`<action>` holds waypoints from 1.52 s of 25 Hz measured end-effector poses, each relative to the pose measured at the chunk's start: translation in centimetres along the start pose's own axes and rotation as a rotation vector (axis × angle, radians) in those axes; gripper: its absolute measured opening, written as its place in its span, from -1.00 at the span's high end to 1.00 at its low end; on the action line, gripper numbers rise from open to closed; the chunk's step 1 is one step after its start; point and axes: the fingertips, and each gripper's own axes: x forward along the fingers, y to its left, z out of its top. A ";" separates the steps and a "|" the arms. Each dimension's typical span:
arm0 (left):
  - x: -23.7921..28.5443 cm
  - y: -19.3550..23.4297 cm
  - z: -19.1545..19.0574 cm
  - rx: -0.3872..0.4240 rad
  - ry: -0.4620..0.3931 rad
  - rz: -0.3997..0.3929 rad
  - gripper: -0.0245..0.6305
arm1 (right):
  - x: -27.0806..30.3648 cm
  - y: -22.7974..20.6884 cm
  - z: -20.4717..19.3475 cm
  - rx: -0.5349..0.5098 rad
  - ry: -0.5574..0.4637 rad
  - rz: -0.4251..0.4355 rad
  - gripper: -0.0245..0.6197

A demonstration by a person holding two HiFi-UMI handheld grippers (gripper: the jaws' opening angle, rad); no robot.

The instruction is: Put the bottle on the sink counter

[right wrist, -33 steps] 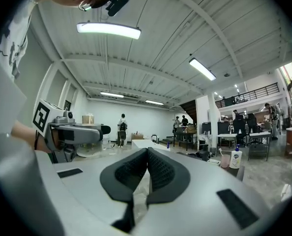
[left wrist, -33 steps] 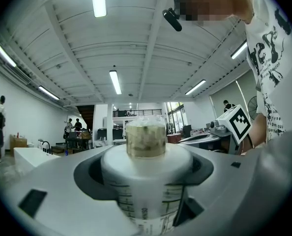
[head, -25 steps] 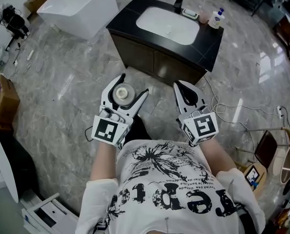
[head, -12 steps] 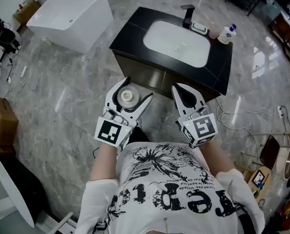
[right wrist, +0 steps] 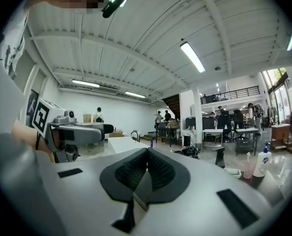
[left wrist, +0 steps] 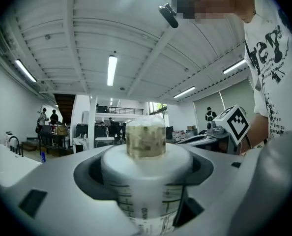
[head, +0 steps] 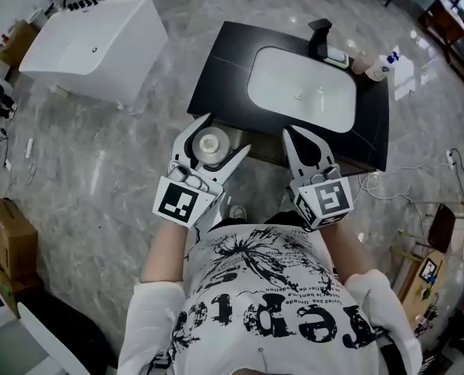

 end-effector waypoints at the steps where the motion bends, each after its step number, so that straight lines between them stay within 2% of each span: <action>1: 0.6 1.3 -0.2 -0.003 0.002 -0.011 -0.14 | 1.2 0.0 0.0 -0.003 0.007 -0.003 0.88; 8: 6.1 8.1 -3.3 -0.026 0.031 -0.048 -0.14 | 8.5 -2.6 -1.8 0.002 0.056 -0.010 0.88; 13: 11.4 12.2 -6.1 -0.037 0.049 -0.044 -0.14 | 14.4 -6.2 -3.8 0.007 0.078 0.002 0.88; 17: 16.9 16.3 -8.5 -0.063 0.076 -0.036 -0.14 | 20.0 -10.6 -4.9 0.007 0.097 -0.008 0.88; 26: 31.0 25.4 -14.9 -0.096 0.150 -0.106 -0.14 | 32.7 -22.5 -8.0 0.059 0.147 -0.069 0.88; 33: 39.1 29.5 -20.7 -0.131 0.196 -0.135 -0.14 | 38.6 -29.0 -10.5 0.057 0.177 -0.089 0.88; 38: 43.7 32.0 -25.5 -0.144 0.289 -0.161 -0.14 | 41.5 -31.6 -13.4 0.054 0.207 -0.083 0.88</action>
